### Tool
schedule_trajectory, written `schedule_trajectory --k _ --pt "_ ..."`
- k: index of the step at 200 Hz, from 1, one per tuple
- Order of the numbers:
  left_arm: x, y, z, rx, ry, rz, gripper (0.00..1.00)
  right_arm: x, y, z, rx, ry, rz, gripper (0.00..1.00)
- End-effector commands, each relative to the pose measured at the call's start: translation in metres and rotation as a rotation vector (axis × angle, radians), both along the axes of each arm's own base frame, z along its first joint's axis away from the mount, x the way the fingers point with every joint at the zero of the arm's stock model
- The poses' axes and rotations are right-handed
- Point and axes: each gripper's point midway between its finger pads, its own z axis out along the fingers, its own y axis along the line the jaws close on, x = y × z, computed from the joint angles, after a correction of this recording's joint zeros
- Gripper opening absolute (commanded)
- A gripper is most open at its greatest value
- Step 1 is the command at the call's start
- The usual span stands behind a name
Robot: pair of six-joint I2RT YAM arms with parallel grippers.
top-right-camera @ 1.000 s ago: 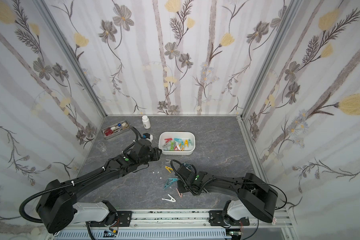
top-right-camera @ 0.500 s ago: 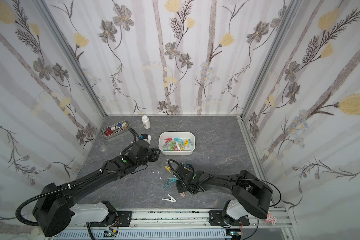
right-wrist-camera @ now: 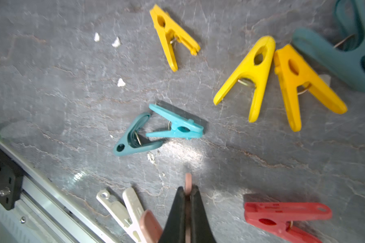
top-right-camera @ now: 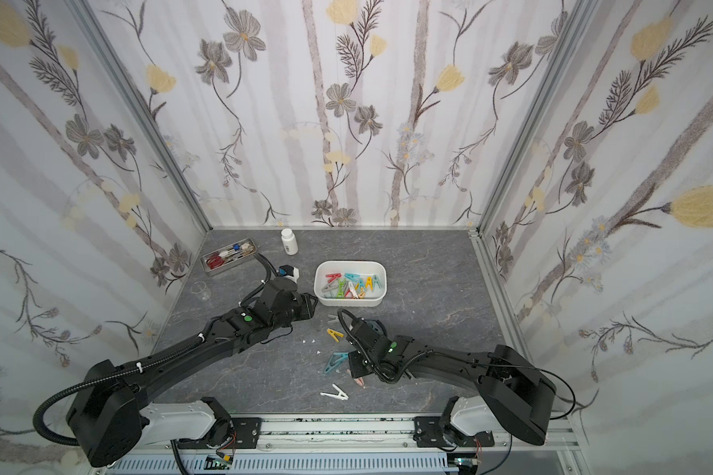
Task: Put the clothespins into the storage box
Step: Pick up the clothespin from the center of the board, then place the clothespin in the storage box.
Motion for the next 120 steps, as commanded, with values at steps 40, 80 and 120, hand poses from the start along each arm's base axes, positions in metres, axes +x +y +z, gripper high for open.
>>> schedule_trajectory --k 40,80,120 --pt "-0.009 0.004 -0.017 -0.03 0.051 0.024 0.38 0.072 0.003 0.072 0.207 -0.115 -0.031 0.03" --pt "-0.024 0.017 -0.021 -0.04 0.083 0.053 0.38 0.155 0.007 0.115 0.227 -0.266 -0.056 0.03" --pt "-0.034 0.03 -0.021 -0.041 0.104 0.093 0.38 0.226 0.005 0.107 0.12 -0.35 -0.089 0.04"
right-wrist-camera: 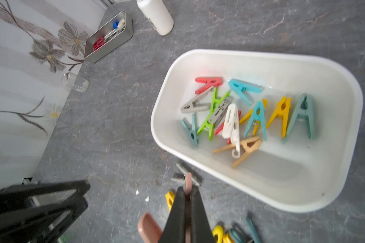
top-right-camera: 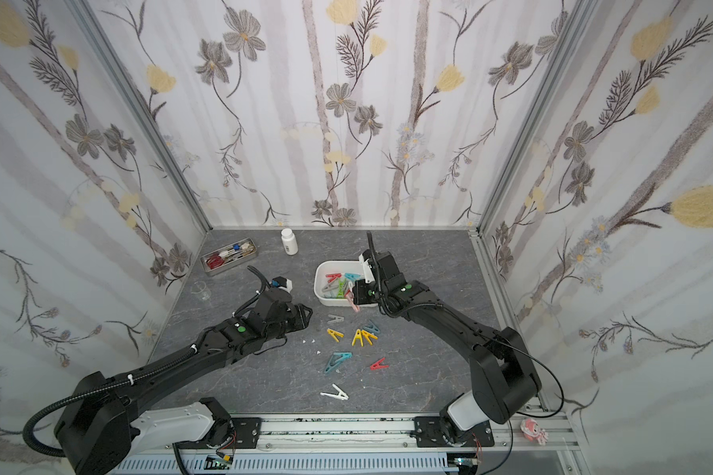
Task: Put the clothespins into the storage box
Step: Place the clothespin in the storage box.
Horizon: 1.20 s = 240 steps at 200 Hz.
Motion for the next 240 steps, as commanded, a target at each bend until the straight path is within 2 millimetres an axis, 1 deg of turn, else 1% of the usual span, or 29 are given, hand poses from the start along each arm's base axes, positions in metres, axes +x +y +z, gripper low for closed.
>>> schedule_trajectory --k 1,12,23,41,57,87,109,141,165,183,213,226,240 --pt "-0.004 0.009 -0.001 0.002 0.021 0.042 0.38 0.032 0.0 -0.004 -0.082 -0.078 0.001 0.04" --pt "-0.007 0.011 0.0 0.003 0.024 0.046 0.38 0.043 -0.004 -0.008 -0.101 -0.082 -0.013 0.04" --pt "-0.008 0.014 0.001 0.005 0.025 0.05 0.38 0.054 -0.011 -0.012 -0.12 -0.086 -0.038 0.04" --pt "-0.01 0.017 0.002 0.01 0.024 0.057 0.38 0.068 -0.023 -0.019 -0.141 -0.089 -0.072 0.04" --pt "-0.011 0.017 0.0 0.014 0.03 0.056 0.38 0.08 -0.03 -0.024 -0.149 -0.086 -0.091 0.05" --pt "-0.011 0.013 -0.001 0.007 0.041 0.043 0.38 0.093 -0.028 -0.029 -0.141 -0.078 -0.091 0.06" --pt "-0.012 0.013 0.0 0.007 0.044 0.044 0.38 0.099 -0.026 -0.03 -0.144 -0.08 -0.09 0.1" --pt "-0.014 0.012 -0.004 0.009 0.062 0.031 0.38 0.101 -0.027 -0.03 -0.152 -0.081 -0.092 0.22" --pt "-0.016 0.009 -0.008 0.008 0.081 0.014 0.38 0.098 -0.029 -0.03 -0.156 -0.081 -0.09 0.22" --pt "-0.019 0.005 -0.013 0.004 0.102 -0.006 0.37 0.095 -0.028 -0.023 -0.145 -0.087 -0.082 0.22" --pt "-0.025 0.0 -0.023 0.008 0.135 -0.04 0.37 0.081 -0.025 -0.006 -0.106 -0.11 -0.067 0.23" --pt "-0.027 -0.003 -0.026 0.021 0.143 -0.061 0.37 0.07 -0.021 -0.004 -0.087 -0.112 -0.053 0.23" --pt "-0.027 -0.006 -0.026 0.037 0.149 -0.082 0.37 0.058 -0.018 -0.007 -0.091 -0.105 -0.041 0.23"
